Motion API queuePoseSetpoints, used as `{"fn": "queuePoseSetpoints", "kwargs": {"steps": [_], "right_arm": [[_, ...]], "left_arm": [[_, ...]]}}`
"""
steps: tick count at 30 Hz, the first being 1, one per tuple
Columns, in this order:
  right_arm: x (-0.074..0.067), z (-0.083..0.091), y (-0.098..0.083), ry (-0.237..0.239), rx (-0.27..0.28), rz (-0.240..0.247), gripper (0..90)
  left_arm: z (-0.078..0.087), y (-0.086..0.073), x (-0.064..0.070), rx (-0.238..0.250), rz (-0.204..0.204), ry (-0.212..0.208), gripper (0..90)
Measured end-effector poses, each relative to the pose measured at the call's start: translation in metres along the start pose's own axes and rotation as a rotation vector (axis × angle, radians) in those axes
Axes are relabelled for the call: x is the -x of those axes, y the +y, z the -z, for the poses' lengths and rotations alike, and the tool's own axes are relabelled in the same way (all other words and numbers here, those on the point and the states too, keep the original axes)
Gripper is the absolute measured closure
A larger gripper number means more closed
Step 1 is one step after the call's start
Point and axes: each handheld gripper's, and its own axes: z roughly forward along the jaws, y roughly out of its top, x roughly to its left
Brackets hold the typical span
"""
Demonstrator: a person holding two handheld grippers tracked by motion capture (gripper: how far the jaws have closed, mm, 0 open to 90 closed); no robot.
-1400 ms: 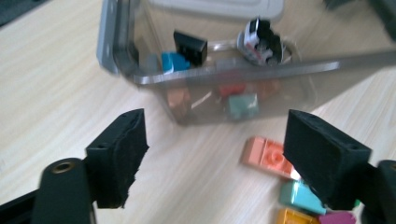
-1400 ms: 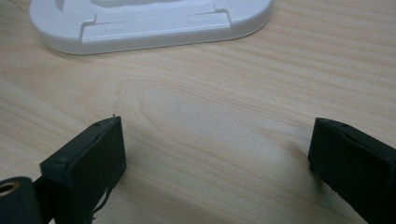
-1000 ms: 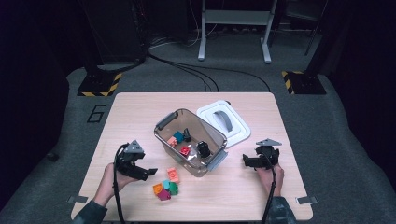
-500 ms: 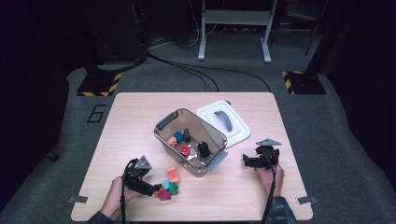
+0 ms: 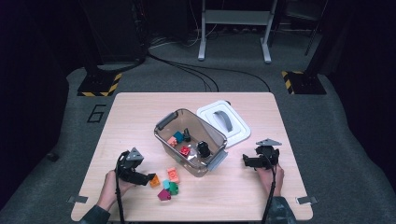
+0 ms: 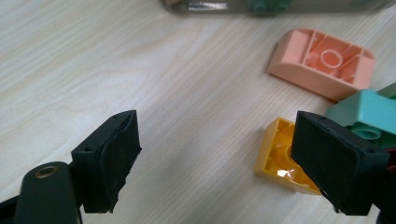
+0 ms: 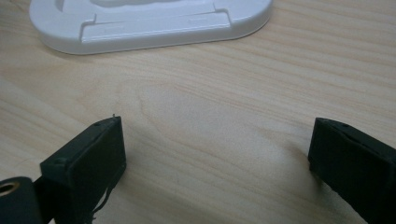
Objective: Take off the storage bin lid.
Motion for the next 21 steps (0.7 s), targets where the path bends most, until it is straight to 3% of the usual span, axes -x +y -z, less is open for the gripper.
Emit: {"fn": "queuePoseSetpoints", "kwargs": {"steps": [4, 9, 19, 21], "right_arm": [[0.000, 0.000, 0.000, 0.001, -0.001, 0.002, 3.2], [0.000, 0.000, 0.000, 0.000, -0.001, 0.001, 3.2], [0.000, 0.000, 0.000, 0.000, 0.000, -0.003, 3.2], [0.000, 0.000, 0.000, 0.002, 0.000, 0.000, 3.2]], "left_arm": [[0.000, -0.002, 0.012, -0.010, -0.031, -0.047, 17.8], [-0.008, -0.001, 0.023, -0.042, -0.080, -0.083, 28.1], [-0.019, -0.001, 0.031, -0.074, -0.117, -0.102, 55.4], [-0.019, -0.001, 0.032, -0.064, -0.125, -0.096, 56.9]]}}
